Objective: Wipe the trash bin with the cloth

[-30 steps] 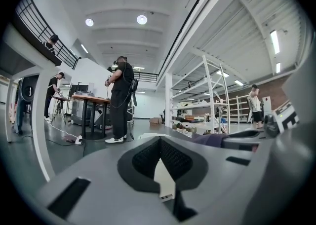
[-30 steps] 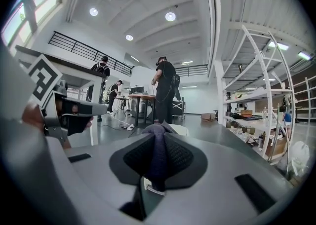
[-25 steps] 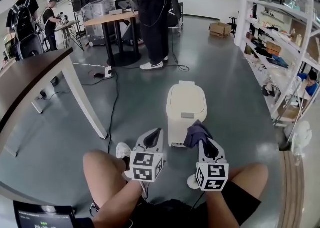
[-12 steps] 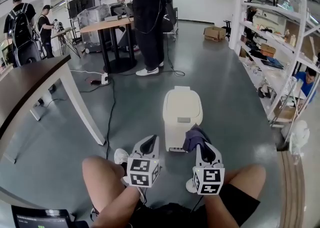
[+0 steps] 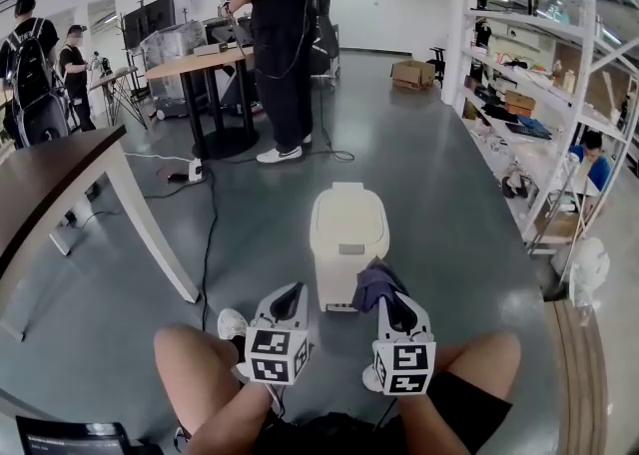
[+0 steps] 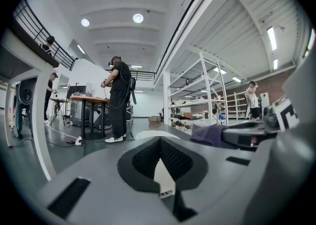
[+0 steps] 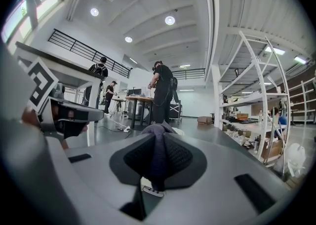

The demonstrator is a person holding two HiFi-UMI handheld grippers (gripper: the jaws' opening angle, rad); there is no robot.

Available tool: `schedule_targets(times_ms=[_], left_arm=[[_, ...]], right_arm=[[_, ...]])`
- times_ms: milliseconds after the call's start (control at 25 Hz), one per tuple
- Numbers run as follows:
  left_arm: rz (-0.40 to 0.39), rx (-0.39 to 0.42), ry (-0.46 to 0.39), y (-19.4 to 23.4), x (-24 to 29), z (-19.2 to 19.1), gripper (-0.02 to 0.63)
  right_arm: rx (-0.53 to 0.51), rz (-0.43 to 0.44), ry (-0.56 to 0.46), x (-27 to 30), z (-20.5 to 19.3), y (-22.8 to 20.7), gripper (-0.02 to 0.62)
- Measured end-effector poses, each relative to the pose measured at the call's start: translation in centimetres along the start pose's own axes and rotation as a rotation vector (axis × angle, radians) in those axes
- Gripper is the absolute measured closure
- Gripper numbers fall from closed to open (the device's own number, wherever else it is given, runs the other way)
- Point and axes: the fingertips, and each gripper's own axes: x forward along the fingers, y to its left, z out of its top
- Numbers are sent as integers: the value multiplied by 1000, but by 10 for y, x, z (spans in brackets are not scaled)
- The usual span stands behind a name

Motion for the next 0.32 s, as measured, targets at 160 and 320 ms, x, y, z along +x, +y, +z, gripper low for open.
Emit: schedule_targets(times_ms=[160,320], left_arm=[[-7,3,6,-2,1,0,606],[-15,9,3,-5,2,0,606]], right_arm=[[-4,4,-1,0,2,2,545],[-13,6,-11,1,4,4,545]])
